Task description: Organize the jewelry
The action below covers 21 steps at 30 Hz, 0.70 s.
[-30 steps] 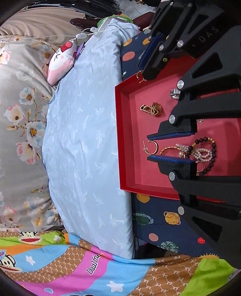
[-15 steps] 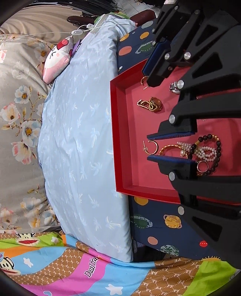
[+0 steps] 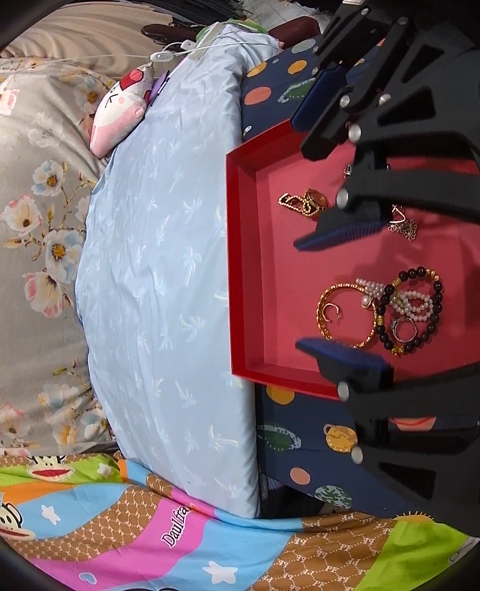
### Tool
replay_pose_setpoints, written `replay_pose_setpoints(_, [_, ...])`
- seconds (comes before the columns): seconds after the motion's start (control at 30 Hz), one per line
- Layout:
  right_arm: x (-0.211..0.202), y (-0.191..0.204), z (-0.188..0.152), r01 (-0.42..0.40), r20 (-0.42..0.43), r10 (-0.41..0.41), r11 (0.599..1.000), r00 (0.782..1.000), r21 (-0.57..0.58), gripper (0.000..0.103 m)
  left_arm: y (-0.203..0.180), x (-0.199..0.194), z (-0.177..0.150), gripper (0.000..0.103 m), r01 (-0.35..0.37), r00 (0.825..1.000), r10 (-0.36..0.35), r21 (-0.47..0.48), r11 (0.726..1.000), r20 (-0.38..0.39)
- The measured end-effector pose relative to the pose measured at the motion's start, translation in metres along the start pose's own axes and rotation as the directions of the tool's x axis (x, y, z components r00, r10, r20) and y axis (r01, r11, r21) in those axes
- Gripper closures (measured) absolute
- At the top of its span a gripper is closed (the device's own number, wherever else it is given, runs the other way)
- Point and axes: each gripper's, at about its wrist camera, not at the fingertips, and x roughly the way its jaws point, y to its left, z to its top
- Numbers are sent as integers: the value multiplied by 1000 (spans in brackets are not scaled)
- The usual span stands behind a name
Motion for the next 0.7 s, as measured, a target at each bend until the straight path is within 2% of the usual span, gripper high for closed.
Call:
replay_pose_setpoints(0.1, [-9,-2,-1,-1,7,1,1000,1000,6,73,2,-12,1,37,0,1000,0,-10,1000,25])
replay_pose_setpoints(0.2, [-23,0,-4,2,17,-2,1000,1000,-1,72,2,-27,1,36,4,999,-4,-8,1000,44])
replay_pose_setpoints(0.4, [-59,6,-22,26,53,-26,1000,998,-8,53,2,-65,-15,36,-23,996,22,16,1000,89])
replay_pose_setpoints(0.53, [-80,12,-39,37,64,-36,999,997,-14,47,5,-88,-32,36,-29,996,28,5,1000,89])
replay_pose_setpoints(0.6, [-89,18,-48,42,64,-40,999,997,-32,37,4,-99,-39,30,-26,996,24,11,1000,92])
replay_pose_setpoints(0.7, [-103,32,-62,52,76,-47,996,996,-67,36,-5,-116,-52,28,-45,992,39,49,998,117])
